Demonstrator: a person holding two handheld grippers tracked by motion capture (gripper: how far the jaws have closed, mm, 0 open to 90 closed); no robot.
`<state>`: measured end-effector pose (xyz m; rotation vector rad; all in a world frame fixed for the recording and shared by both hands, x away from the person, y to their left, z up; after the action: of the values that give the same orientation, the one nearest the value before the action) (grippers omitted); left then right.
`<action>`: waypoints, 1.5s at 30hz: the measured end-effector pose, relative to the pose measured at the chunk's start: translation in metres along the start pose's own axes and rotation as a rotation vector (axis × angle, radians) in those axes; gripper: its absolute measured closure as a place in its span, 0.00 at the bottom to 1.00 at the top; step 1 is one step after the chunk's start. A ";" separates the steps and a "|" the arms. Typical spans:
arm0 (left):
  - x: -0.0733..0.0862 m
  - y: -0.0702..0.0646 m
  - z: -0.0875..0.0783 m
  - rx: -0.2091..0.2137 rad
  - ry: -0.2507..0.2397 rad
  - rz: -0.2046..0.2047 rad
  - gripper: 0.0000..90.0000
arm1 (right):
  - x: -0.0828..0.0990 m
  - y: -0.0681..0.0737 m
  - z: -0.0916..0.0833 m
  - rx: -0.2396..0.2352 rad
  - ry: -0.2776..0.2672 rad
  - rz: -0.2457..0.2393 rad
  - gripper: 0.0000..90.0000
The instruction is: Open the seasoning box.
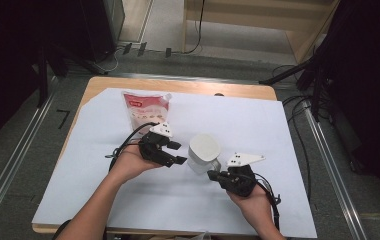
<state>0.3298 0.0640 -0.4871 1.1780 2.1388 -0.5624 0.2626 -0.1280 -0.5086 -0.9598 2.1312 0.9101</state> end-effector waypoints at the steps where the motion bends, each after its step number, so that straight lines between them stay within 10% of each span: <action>1: 0.000 0.000 0.000 0.000 0.000 0.000 0.46 | 0.000 0.000 0.000 0.000 0.000 0.000 1.00; 32: -0.002 0.001 0.002 0.006 -0.002 -0.008 0.39 | 0.004 -0.051 -0.028 0.083 -0.016 0.099 1.00; 45: -0.006 -0.004 0.006 0.073 -0.010 -0.033 0.31 | -0.001 -0.074 -0.028 0.108 -0.024 0.122 1.00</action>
<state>0.3309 0.0547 -0.4870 1.1785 2.1483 -0.6644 0.3154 -0.1866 -0.5164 -0.7691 2.2136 0.8501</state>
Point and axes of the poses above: each handheld gripper's, and its own axes: z roughly forward along the jaws, x roughly out of its underside, y roughly to its left, the point moved 6 cm from there along z, roughly forward along the jaws, and after that the axes turned 9 degrees about -x, right-handed, at the moved point
